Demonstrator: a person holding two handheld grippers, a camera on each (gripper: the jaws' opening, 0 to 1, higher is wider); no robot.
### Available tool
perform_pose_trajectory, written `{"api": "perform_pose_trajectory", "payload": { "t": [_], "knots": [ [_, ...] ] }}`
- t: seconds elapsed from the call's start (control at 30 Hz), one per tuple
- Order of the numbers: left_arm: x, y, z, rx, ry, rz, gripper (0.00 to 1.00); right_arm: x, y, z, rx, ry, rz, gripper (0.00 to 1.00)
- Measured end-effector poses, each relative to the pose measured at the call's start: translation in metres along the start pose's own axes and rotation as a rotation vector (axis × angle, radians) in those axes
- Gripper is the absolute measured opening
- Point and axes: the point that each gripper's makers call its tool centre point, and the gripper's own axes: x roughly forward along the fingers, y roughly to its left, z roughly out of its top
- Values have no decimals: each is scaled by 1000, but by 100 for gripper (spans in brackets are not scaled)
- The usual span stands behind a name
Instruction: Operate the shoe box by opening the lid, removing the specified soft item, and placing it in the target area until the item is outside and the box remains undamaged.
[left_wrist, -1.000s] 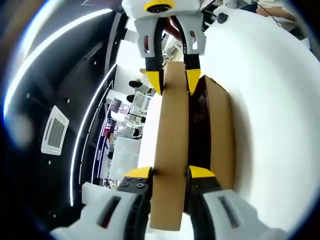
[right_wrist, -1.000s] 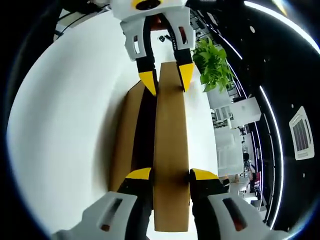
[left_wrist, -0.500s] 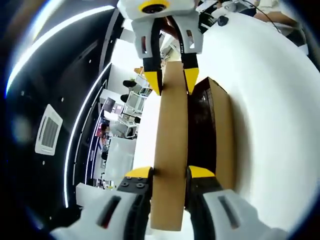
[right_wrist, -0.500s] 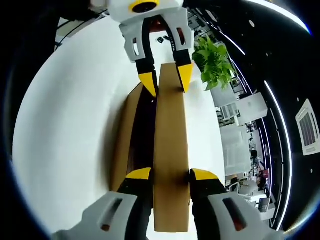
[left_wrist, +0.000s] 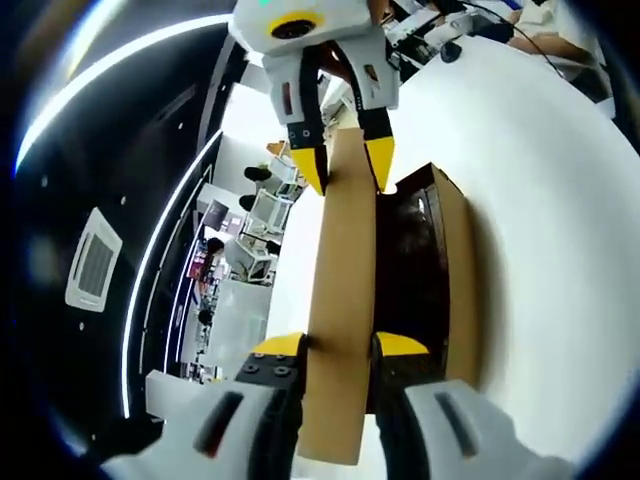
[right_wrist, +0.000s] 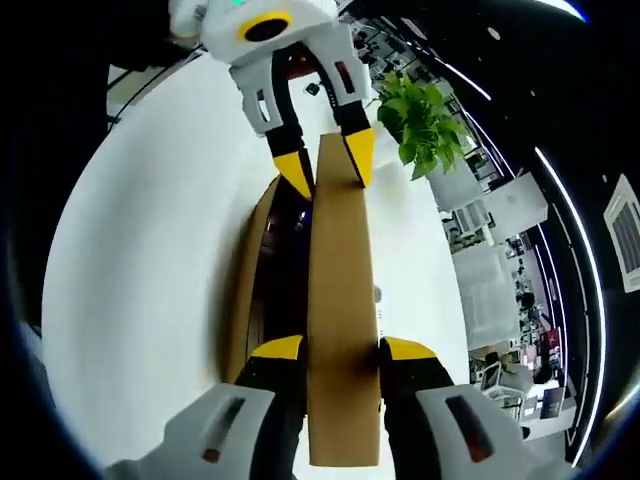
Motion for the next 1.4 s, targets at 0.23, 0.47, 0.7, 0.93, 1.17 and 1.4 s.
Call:
{"api": "perform_pose_trajectory", "payload": {
  "t": [0.23, 0.47, 0.7, 0.93, 1.17, 1.4],
  "knots": [
    [1, 1, 0, -3, 11, 6, 26, 0, -1, 0, 12, -1, 13, 28],
    [2, 2, 1, -8, 20, 18, 26, 0, -2, 0, 25, -11, 8, 28],
    [0, 3, 1, -18, 3, 16, 26, -1, -2, 1, 34, -19, 3, 28],
    [-11, 6, 13, -36, -52, 15, 31, -1, -3, 1, 40, -21, 0, 28],
    [-29, -13, 29, -168, -152, -108, 41, 0, -3, 1, 44, -25, -2, 28],
    [-43, -34, 27, -144, -182, -196, 35, 0, -3, 1, 43, -26, -3, 28]
  ]
}}
